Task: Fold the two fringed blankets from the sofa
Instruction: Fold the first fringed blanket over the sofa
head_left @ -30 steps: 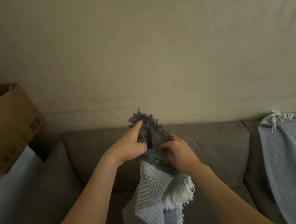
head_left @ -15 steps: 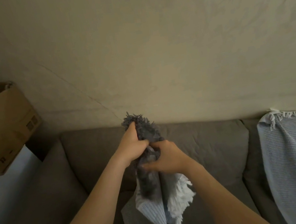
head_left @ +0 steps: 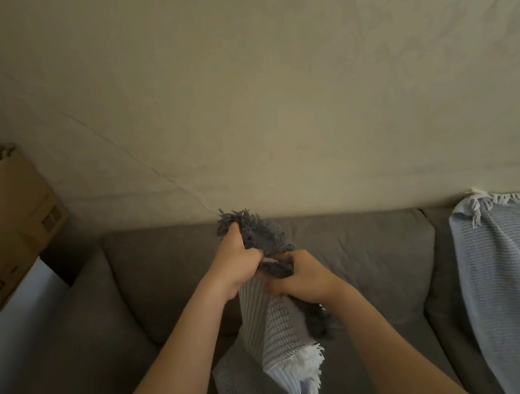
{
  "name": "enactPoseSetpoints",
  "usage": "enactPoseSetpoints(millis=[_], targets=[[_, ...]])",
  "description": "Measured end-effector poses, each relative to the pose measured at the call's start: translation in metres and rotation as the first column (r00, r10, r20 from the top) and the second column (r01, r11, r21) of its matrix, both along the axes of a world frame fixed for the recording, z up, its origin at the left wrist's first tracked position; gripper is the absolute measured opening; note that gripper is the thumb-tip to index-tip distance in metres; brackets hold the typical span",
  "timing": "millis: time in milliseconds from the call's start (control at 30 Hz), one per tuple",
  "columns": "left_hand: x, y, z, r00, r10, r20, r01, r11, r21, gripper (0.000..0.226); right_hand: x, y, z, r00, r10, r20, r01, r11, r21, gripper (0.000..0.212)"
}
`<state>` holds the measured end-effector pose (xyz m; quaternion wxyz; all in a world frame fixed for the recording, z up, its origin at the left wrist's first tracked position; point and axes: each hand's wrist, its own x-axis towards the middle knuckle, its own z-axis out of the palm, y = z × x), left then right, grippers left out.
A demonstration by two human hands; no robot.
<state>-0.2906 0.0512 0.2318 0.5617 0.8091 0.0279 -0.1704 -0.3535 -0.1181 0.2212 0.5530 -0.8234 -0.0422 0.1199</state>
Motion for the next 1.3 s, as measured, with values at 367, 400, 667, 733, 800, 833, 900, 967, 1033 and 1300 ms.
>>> enactPoseSetpoints(millis=[367, 400, 667, 733, 800, 833, 900, 967, 1033, 1300], targets=[[-0.019, -0.018, 0.015, 0.997, 0.032, 0.070, -0.044, 0.985, 0.165, 0.087, 0.013, -0.013, 0.001, 0.987, -0.003, 0.163, 0.105, 0.778, -0.620, 0.031], [-0.018, -0.019, 0.013, 0.995, 0.046, 0.088, -0.062, 0.979, 0.192, 0.086, 0.013, -0.013, 0.001, 0.981, 0.018, 0.191, 0.117, 0.736, -0.667, 0.026], [-0.020, -0.016, 0.016, 0.975, 0.187, 0.122, -0.208, 0.958, 0.197, 0.078, 0.010, -0.030, 0.013, 0.981, 0.130, 0.147, 0.050, 0.561, -0.827, 0.022], [-0.021, -0.017, 0.016, 0.969, 0.212, 0.126, -0.231, 0.958, 0.170, 0.078, 0.010, -0.033, 0.017, 0.980, 0.125, 0.152, 0.064, 0.529, -0.846, 0.024], [-0.019, -0.015, 0.016, 0.964, 0.241, 0.109, -0.255, 0.957, 0.141, 0.081, 0.011, -0.033, 0.020, 0.974, 0.141, 0.178, 0.076, 0.538, -0.839, 0.026], [-0.019, -0.014, 0.018, 0.961, 0.259, 0.098, -0.271, 0.954, 0.129, 0.082, 0.012, -0.034, 0.020, 0.966, 0.160, 0.201, 0.080, 0.554, -0.828, 0.028], [-0.017, -0.011, 0.023, 0.949, 0.305, 0.076, -0.312, 0.944, 0.107, 0.085, 0.011, -0.033, 0.020, 0.945, 0.211, 0.251, 0.088, 0.576, -0.813, 0.031], [-0.016, -0.009, 0.028, 0.933, 0.353, 0.062, -0.357, 0.930, 0.081, 0.088, 0.009, -0.033, 0.018, 0.913, 0.275, 0.303, 0.085, 0.597, -0.798, 0.029], [-0.016, -0.008, 0.031, 0.921, 0.383, 0.066, -0.387, 0.920, 0.064, 0.088, 0.006, -0.033, 0.012, 0.879, 0.306, 0.366, 0.116, 0.607, -0.787, 0.028], [-0.011, -0.002, 0.040, 0.902, 0.428, 0.053, -0.428, 0.904, -0.027, 0.081, -0.001, -0.025, 0.018, 0.867, 0.116, 0.484, 0.305, 0.643, -0.702, 0.077]])
